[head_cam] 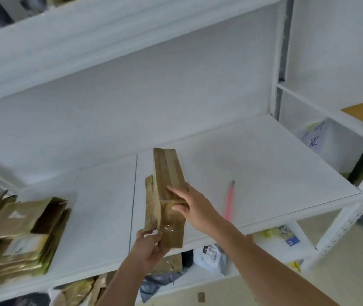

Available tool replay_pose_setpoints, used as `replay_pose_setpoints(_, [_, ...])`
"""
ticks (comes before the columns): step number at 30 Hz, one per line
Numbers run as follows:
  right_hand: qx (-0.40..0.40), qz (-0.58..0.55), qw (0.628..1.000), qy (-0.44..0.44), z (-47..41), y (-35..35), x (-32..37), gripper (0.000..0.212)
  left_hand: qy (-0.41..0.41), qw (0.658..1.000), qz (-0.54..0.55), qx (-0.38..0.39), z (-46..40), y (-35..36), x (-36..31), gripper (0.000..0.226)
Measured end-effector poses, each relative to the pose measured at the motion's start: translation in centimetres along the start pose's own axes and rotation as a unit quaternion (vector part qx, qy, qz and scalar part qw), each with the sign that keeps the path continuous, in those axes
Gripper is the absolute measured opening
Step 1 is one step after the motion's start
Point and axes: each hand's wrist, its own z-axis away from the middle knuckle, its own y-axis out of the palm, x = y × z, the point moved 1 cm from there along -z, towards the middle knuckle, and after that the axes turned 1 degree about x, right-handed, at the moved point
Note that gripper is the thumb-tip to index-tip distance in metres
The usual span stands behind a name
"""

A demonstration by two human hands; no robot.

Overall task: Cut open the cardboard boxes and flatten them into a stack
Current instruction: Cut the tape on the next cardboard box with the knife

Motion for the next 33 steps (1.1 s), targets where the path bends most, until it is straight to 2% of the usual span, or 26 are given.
replay_pose_setpoints(2, [0.015, 0.003, 1.000, -0.010, 1.0, 2.0, 1.0, 0.054, -0.020, 0.998, -0.055, -0.009, 0.8, -2.4, 0.7, 0.019])
replay_pose_setpoints(5, [0.054, 0.038, 0.998, -0.011, 2.5, 4.6, 2.1, 0.054, -0.042, 0.971, -0.228, -0.054, 1.3, -5.8, 1.3, 0.005])
replay_pose_setpoints(6, [0.068, 0.051, 0.996, -0.014, 2.8, 5.3, 2.2, 0.054, -0.038, 0.958, -0.272, -0.079, 1.4, -6.7, 1.0, 0.003])
replay_pose_setpoints(7, [0.077, 0.058, 0.995, -0.017, 3.1, 5.7, 2.3, 0.055, -0.020, 0.951, -0.288, -0.108, 1.4, -7.5, 0.6, 0.011])
replay_pose_setpoints(9, [0.084, 0.070, 0.994, -0.017, 3.4, 6.2, 2.5, 0.056, 0.042, 0.960, -0.243, -0.132, 1.4, -8.4, -0.9, 0.026])
replay_pose_setpoints(10, [0.088, 0.078, 0.993, -0.015, 3.4, 6.4, 2.6, 0.055, 0.069, 0.969, -0.202, -0.127, 1.3, -8.5, -1.9, 0.025])
replay_pose_setpoints(13, [0.122, 0.111, 0.986, -0.016, 3.4, 7.0, 3.2, 0.051, 0.121, 0.979, -0.154, -0.057, 1.7, -7.2, -4.7, 0.028])
replay_pose_setpoints(16, [0.138, 0.134, 0.981, -0.013, 3.3, 6.9, 3.6, 0.051, 0.111, 0.979, -0.167, -0.026, 1.2, -5.5, -5.7, 0.032])
replay_pose_setpoints(20, [0.161, 0.168, 0.972, -0.021, 3.3, 4.9, 2.5, 0.061, 0.066, 0.989, -0.132, -0.022, 0.5, -4.8, -5.7, 0.020])
replay_pose_setpoints(22, [0.123, 0.222, 0.967, -0.024, 3.5, 3.1, 0.0, 0.067, 0.047, 0.992, -0.115, -0.036, 0.2, -4.9, -6.0, 0.021])
replay_pose_setpoints(23, [0.090, 0.251, 0.964, -0.009, 3.4, 1.7, -1.4, 0.063, 0.040, 0.992, -0.112, -0.045, 0.1, -5.0, -6.0, 0.023])
replay_pose_setpoints(25, [0.049, 0.321, 0.943, 0.068, 2.9, -1.3, -4.3, 0.057, 0.029, 0.991, -0.113, -0.061, -0.2, -5.0, -6.1, 0.025])
replay_pose_setpoints(28, [0.084, 0.405, 0.889, 0.197, 2.2, -4.7, -7.7, 0.067, 0.011, 0.992, -0.104, -0.073, -0.5, -5.1, -6.1, 0.029])
replay_pose_setpoints(30, [0.107, 0.485, 0.849, 0.183, 1.8, -5.5, -8.9, 0.063, 0.001, 0.992, -0.098, -0.077, -0.6, -5.2, -6.1, 0.032])
replay_pose_setpoints(33, [0.140, 0.551, 0.815, 0.110, 0.7, -5.0, -9.6, 0.039, -0.001, 0.992, -0.097, -0.077, -0.3, -5.2, -5.8, 0.036])
